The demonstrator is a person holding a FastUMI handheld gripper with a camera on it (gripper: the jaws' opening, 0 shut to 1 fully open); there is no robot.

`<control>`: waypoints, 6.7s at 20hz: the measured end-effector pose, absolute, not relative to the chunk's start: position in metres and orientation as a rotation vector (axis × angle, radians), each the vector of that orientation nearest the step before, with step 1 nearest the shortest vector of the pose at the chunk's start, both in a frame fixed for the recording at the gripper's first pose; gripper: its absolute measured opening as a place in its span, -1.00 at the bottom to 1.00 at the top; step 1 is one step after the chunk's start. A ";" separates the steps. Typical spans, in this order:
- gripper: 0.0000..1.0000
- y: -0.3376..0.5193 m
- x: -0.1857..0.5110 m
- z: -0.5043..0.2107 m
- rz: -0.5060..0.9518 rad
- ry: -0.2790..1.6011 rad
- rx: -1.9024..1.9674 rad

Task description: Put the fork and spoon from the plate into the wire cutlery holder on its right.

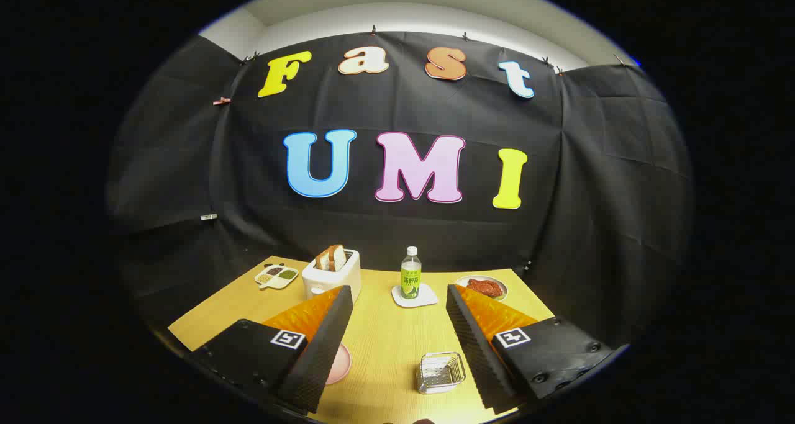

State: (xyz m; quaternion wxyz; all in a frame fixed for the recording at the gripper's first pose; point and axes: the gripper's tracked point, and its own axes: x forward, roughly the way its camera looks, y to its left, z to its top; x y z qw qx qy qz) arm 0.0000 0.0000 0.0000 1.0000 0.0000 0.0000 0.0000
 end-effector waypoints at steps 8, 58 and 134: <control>0.89 0.004 -0.003 -0.004 0.000 0.004 -0.011; 0.27 0.186 0.083 -0.333 0.295 0.992 -0.177; 0.18 -0.096 0.036 -0.220 0.473 1.559 -0.224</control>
